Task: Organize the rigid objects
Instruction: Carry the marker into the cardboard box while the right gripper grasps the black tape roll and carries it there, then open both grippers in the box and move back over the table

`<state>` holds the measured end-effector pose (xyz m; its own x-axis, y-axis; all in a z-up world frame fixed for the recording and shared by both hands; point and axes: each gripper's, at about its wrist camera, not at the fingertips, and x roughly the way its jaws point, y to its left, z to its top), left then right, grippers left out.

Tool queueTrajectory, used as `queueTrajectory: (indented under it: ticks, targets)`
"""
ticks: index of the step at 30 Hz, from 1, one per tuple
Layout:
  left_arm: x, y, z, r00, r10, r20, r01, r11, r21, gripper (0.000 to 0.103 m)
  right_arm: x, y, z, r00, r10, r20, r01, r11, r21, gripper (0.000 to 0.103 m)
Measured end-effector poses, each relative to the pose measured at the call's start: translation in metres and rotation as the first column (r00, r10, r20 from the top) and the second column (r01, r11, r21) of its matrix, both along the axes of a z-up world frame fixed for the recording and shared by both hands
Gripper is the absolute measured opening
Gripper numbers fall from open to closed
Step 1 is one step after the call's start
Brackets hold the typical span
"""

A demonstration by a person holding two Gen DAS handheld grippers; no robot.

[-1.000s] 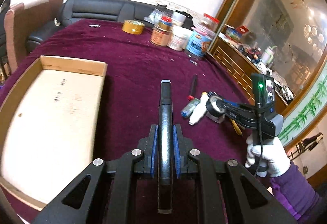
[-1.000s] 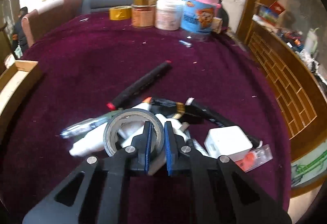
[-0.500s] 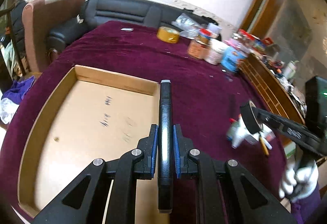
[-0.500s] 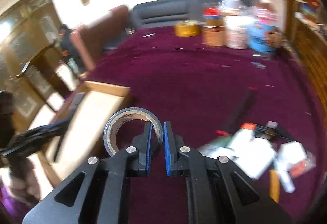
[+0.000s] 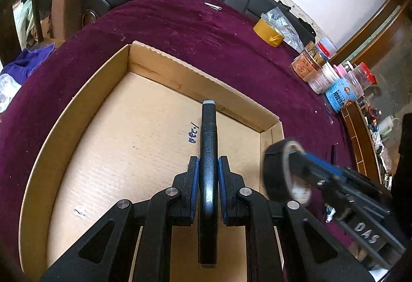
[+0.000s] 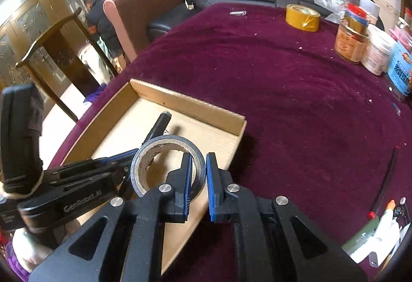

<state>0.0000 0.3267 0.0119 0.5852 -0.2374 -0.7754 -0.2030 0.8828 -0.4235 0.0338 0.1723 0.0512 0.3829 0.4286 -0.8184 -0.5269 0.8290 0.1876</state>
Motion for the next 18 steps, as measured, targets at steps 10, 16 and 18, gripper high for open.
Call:
queueTrajectory:
  ticks: [10,16,18]
  targets:
    - [-0.023,0.009,0.025,0.997,0.047,0.068,-0.046,0.999,-0.015,0.043,-0.005,-0.006,0.011,0.998,-0.03,0.053,0.03,1.0,0.002,0.03]
    - [-0.043,-0.015,0.056,0.993,0.024,0.114,-0.025,1.0,0.009,0.052,-0.024,-0.071,0.042,0.989,-0.105,0.1,0.092,0.988,0.126,0.03]
    - [-0.049,-0.031,0.066,0.991,-0.009,0.133,0.008,1.0,0.005,0.059,-0.033,-0.114,0.053,0.977,-0.166,0.133,0.144,0.976,0.161,0.037]
